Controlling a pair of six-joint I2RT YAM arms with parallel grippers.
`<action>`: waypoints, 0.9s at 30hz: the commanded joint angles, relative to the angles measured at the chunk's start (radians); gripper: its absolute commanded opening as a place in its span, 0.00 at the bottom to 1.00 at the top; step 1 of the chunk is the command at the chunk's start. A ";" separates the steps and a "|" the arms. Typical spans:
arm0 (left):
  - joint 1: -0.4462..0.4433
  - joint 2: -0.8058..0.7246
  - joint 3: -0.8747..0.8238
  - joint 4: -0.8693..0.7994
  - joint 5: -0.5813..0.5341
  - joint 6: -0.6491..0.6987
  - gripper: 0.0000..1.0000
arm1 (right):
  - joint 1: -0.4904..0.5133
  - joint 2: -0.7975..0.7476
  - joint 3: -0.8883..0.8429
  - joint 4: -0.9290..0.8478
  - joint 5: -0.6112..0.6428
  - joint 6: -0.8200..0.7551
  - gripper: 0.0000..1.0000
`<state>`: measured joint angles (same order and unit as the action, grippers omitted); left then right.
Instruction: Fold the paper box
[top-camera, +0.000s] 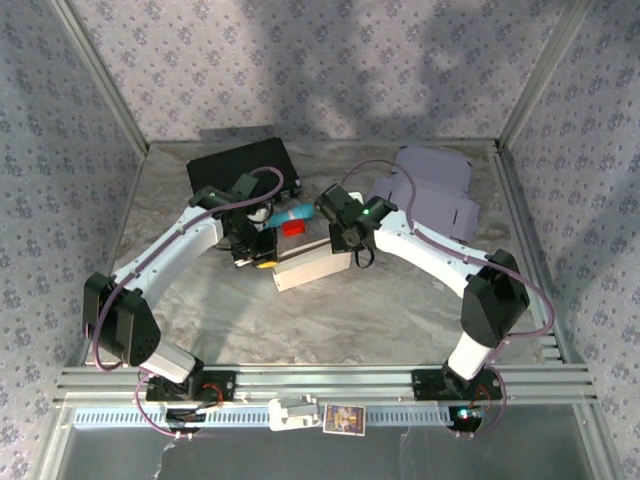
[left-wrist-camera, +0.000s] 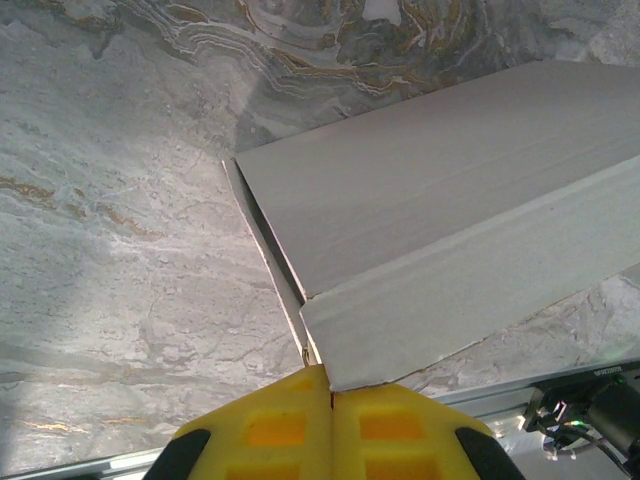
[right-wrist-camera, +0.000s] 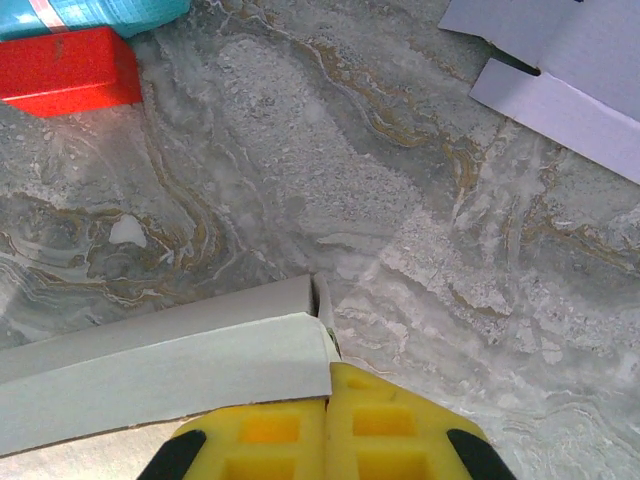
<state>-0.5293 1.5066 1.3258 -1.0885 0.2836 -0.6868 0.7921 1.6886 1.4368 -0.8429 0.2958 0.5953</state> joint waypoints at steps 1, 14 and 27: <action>-0.009 -0.020 -0.028 0.060 0.078 -0.003 0.00 | 0.027 0.051 0.002 -0.049 -0.072 0.025 0.00; -0.046 -0.038 -0.063 0.070 0.031 -0.003 0.00 | 0.027 0.069 0.019 -0.065 -0.067 0.023 0.00; -0.106 -0.080 -0.106 0.080 -0.079 0.028 0.00 | 0.027 0.076 0.034 -0.068 -0.063 0.024 0.00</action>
<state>-0.6056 1.4357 1.2507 -1.0336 0.2092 -0.6781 0.7948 1.7145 1.4693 -0.8658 0.3080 0.5957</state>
